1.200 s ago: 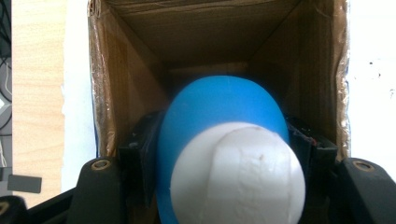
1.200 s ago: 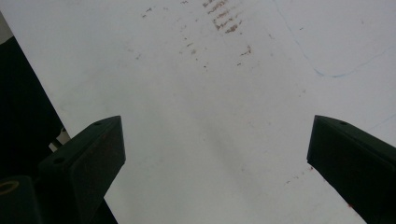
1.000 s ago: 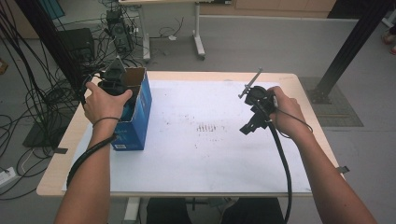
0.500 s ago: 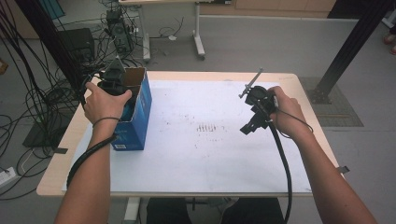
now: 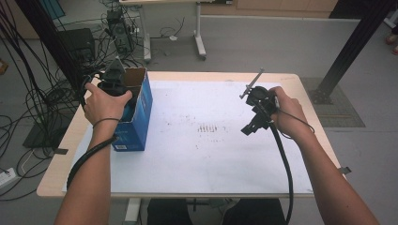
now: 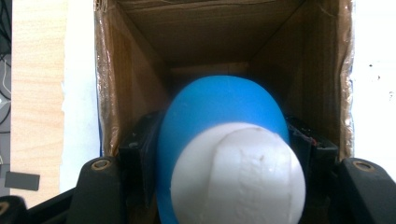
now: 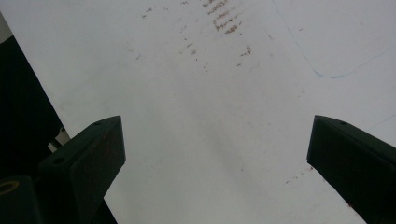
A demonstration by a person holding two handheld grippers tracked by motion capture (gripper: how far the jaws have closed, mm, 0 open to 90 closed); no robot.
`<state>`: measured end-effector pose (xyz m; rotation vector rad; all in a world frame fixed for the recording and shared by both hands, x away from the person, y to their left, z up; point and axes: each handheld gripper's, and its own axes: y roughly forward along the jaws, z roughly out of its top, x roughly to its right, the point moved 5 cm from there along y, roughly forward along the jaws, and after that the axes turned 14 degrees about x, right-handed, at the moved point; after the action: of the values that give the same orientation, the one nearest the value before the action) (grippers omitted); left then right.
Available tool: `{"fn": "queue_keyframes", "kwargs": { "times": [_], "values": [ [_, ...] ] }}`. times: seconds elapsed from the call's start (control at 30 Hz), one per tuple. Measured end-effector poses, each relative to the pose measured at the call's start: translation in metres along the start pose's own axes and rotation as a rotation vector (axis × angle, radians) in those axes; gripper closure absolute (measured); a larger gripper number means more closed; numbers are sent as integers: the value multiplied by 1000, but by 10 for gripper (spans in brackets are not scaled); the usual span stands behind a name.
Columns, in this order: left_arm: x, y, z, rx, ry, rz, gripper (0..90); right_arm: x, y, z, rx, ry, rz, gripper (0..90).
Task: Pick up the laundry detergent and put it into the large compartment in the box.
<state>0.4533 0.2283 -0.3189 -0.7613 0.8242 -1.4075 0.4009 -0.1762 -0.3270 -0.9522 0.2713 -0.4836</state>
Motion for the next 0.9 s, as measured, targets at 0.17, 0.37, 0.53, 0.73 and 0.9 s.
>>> {"fn": "queue_keyframes", "kwargs": {
  "times": [0.17, 0.37, 0.53, 0.73, 0.9],
  "values": [
    [-1, 0, 0, -1, -3, -1, 375, 0, 0, 0, -1, -1, 1, 41],
    [0, 0, 0, 0, -2, 1, 375, 0, 0, 0, 2, 1, 2, 41],
    [0, 1, 0, 1, -5, 1, 375, 0, 1, 0, -1, 1, 2, 41],
    [1, 1, 1, -2, -2, 5, 375, 0, 1, 0, 1, 2, 3, 41],
    [1, 1, 1, -5, 0, 7, 375, 1, 1, 0, 2, 0, 3, 41]
  ]
}}
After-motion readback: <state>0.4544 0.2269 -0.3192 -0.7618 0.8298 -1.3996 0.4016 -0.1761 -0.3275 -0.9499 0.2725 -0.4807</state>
